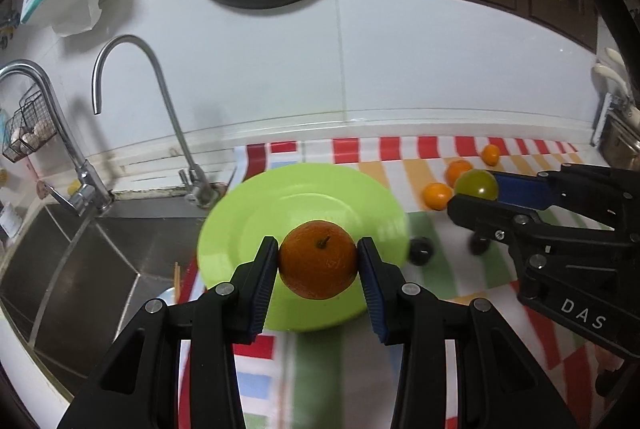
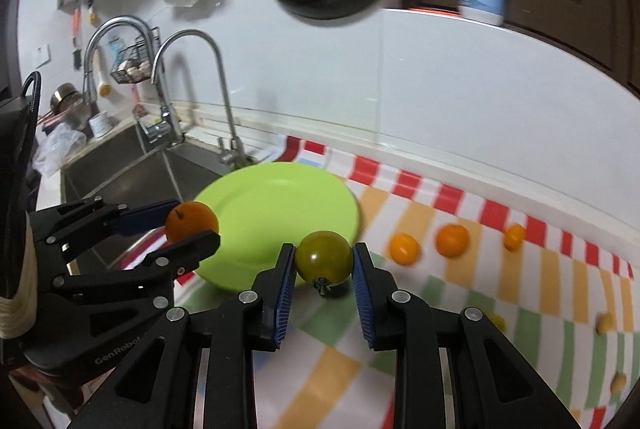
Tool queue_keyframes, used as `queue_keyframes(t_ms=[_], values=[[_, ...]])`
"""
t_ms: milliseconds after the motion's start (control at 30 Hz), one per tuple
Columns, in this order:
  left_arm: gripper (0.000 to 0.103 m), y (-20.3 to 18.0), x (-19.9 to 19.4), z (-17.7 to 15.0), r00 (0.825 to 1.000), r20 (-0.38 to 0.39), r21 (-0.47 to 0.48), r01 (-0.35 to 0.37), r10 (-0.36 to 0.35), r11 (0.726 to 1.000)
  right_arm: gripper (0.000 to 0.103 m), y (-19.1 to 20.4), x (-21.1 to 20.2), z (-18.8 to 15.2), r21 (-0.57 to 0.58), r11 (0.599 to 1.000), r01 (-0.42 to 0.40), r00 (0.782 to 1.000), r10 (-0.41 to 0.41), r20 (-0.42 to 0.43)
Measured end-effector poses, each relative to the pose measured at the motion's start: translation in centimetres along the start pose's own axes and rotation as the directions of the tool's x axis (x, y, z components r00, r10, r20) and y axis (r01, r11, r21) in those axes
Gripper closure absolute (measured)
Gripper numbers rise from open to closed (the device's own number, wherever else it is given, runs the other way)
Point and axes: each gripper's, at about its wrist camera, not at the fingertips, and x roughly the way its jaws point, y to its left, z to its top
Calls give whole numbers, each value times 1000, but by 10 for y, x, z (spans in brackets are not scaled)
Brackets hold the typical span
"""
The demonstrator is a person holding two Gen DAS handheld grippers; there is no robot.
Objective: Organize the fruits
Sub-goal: 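Carry the orange onto the green plate with the left tool while the right tool places its tomato there, then move both open tools back from the plate toward the remaining fruits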
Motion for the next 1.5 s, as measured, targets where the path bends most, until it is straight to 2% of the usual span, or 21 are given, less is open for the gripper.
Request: queue_keyframes(t_ms=[133,433,767,833,900,933,1000,1100,1200,1300,1400,1500], values=[[63,17,17,-2,1000,-28,-14,-11,10,1000,74,11,29,10,-31,998,-49,999,48,-20],[63,39,49,-9,996,-93,-37,-16,13,999,74,24,85,14,-53,995,-85,993,80,-91],[63,40,71,-12,989,-148,-47,-7,0,999,74,20,117,9,-33,995,-97,985,91,-150],[62,40,71,-11,989,-148,-48,-5,-3,999,73,19,116,9,-32,995,-94,986,88,-144],[54,39,67,-9,991,-130,-40,-18,13,999,72,18,115,10,-27,995,-96,986,92,-143],[49,39,66,-8,992,-124,-37,-21,17,999,69,17,114,10,-21,995,-95,986,91,-140],[48,38,59,-5,994,-104,-36,-34,31,999,62,16,111,11,-17,996,-87,988,84,-132],[45,37,50,-3,995,-92,-43,-35,31,998,62,13,100,11,-16,997,-73,991,71,-113],[43,32,37,-1,997,-71,-44,-23,20,999,62,9,81,9,-15,999,-48,995,47,-89],[36,23,24,2,999,-41,-38,-20,18,999,61,4,61,5,-21,1000,-23,998,22,-62],[32,10,8,4,1000,-8,-27,-8,8,1000,52,-2,36,2,-2,1000,7,1000,-7,-27],[28,-3,-8,7,1000,20,-23,-5,6,1000,51,-11,12,-3,27,999,31,1000,-31,2]])
